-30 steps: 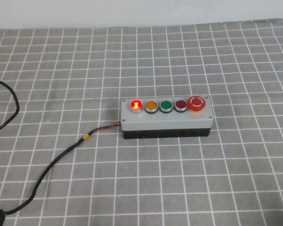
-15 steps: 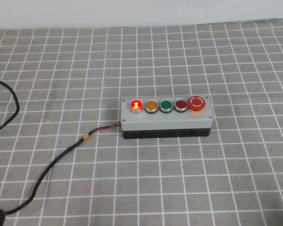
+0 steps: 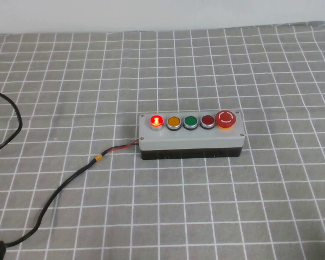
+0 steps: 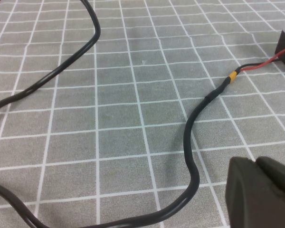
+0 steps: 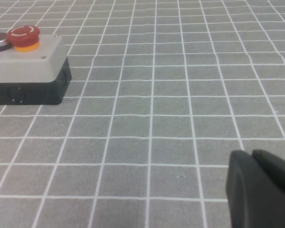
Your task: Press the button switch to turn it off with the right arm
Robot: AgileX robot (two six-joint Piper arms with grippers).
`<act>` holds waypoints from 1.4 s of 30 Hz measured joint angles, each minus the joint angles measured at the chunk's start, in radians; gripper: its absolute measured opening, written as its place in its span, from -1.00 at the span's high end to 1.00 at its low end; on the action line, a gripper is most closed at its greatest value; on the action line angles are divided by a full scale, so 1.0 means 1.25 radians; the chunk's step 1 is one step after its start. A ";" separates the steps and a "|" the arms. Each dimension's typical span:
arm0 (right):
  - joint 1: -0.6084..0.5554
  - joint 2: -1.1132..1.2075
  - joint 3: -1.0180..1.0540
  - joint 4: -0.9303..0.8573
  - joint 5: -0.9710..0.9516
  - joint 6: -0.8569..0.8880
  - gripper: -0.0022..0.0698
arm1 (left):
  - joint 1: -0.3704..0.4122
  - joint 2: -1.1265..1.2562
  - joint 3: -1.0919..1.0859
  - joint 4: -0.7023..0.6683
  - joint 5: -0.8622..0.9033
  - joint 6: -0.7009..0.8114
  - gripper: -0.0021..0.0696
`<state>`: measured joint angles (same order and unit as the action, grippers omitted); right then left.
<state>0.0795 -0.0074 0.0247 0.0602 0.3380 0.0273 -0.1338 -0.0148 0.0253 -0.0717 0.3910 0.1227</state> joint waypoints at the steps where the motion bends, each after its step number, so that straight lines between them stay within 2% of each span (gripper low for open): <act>1: 0.000 0.000 0.000 0.001 0.000 0.000 0.99 | 0.000 0.000 0.000 0.000 0.000 0.000 0.95; 9: 0.000 0.000 0.000 0.022 -0.002 0.000 0.99 | 0.000 0.000 0.000 0.000 0.000 0.000 0.95; 25: 0.000 0.000 0.000 0.447 -0.201 0.000 0.99 | 0.000 0.000 0.000 0.000 0.000 0.000 0.95; 33: 0.000 0.000 0.000 0.530 -0.220 0.000 0.99 | 0.000 0.000 0.000 0.000 0.000 0.000 0.95; 37: 0.000 0.000 -0.018 0.544 -0.140 0.000 0.99 | 0.000 0.000 0.000 0.000 0.000 0.000 0.95; 42: 0.000 0.117 -0.164 0.497 0.060 0.000 0.99 | 0.000 0.000 0.000 0.000 0.000 0.000 0.95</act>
<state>0.0795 0.1383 -0.1804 0.6815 0.4131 0.0273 -0.1338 -0.0148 0.0253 -0.0717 0.3910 0.1227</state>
